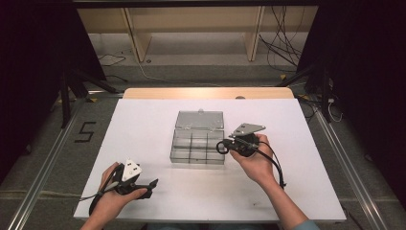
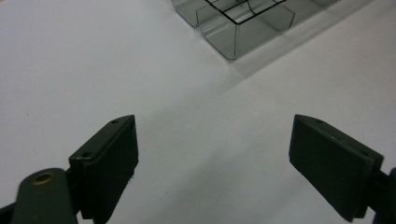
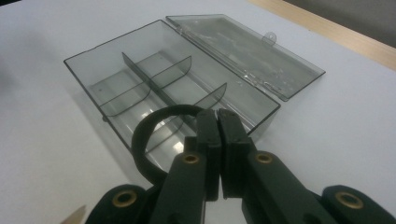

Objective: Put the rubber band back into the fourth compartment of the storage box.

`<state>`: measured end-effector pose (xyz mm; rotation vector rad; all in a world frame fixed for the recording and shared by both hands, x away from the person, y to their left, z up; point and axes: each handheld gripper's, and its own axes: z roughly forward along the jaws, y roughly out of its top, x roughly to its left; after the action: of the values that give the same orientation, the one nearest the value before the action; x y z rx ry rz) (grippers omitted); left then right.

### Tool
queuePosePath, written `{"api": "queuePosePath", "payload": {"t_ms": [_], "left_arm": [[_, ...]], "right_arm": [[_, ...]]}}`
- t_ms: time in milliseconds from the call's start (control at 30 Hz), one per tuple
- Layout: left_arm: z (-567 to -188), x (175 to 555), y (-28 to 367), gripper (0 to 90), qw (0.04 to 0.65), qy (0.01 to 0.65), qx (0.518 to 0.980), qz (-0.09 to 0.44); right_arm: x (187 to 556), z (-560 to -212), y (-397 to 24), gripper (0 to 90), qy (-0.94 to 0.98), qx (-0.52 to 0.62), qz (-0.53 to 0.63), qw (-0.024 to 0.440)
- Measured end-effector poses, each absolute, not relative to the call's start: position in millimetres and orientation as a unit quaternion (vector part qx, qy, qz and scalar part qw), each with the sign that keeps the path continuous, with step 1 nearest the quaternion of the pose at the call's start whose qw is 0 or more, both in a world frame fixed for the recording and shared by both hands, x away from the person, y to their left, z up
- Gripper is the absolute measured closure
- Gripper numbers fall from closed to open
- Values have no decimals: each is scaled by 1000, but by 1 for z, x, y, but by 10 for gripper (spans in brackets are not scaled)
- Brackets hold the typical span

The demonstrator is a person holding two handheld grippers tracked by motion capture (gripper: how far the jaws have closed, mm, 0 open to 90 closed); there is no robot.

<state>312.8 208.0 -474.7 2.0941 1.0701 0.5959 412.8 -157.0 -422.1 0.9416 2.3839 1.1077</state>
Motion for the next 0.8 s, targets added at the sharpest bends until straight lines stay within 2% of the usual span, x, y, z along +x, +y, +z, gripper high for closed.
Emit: {"api": "queuePosePath", "payload": {"t_ms": [800], "left_arm": [[-474,312,207,153,351,412,810,227]], "right_arm": [[420,-419,-129,891,842,316,401,175]]}}
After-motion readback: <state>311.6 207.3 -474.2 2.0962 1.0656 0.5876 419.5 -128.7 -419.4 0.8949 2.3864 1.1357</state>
